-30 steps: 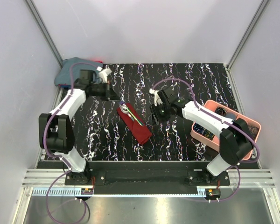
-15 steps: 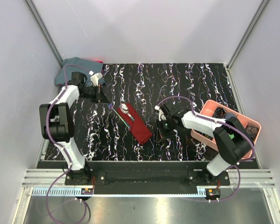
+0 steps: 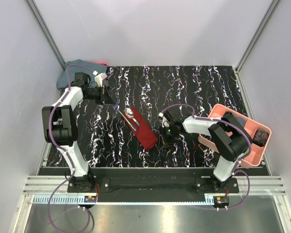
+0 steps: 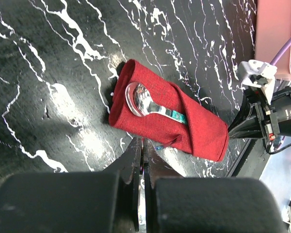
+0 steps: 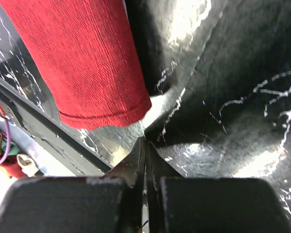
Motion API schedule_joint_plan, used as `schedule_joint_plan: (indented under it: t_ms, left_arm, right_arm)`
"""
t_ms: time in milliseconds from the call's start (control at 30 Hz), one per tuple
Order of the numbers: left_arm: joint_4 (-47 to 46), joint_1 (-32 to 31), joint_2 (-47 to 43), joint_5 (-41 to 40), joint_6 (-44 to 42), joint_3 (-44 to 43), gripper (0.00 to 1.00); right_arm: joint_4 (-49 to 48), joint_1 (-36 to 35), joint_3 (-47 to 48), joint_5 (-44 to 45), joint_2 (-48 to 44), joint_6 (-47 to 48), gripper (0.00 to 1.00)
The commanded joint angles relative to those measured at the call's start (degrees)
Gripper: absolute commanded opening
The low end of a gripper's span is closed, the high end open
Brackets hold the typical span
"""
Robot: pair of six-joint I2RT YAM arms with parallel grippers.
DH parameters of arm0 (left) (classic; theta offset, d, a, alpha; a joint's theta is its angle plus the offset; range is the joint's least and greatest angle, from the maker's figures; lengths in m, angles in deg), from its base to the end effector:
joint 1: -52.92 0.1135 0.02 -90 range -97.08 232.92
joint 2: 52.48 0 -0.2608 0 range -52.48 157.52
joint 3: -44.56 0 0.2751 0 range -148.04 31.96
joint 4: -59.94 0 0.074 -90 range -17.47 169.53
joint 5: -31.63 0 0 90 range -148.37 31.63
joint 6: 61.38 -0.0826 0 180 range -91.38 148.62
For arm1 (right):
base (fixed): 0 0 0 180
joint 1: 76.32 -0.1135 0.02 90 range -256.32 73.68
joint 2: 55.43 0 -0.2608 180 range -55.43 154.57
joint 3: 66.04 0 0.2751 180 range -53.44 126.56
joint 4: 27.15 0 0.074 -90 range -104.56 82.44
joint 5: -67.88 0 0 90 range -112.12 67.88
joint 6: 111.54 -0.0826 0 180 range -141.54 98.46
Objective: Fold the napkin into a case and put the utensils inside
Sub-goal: Insert the spoon into the folded napkin.
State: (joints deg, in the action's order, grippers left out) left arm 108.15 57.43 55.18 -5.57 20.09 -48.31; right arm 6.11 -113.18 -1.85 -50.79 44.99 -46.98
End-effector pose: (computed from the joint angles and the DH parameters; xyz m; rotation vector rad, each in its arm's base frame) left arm 0.4252 -0.0325 0.1814 0.3643 2.3517 -1.1010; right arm 0.2486 0.2359 0.0702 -0.4299 2.9264 0.9227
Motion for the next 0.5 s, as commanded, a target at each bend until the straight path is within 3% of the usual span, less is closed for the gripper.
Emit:
schedule_joint_plan:
  t_ms: [0, 467]
  left_arm:
    - [-2.74, -0.03, 1.94, 3.98, 0.98, -3.31, 0.0]
    - [-3.18, -4.25, 4.23, 4.77, 1.41, -0.95, 0.0]
  right_arm:
    - [-3.35, -0.58, 1.93, 0.01, 1.27, -1.46, 0.0]
    - [-5.28, -0.93, 3.52, 1.42, 4.52, -4.45, 0.0]
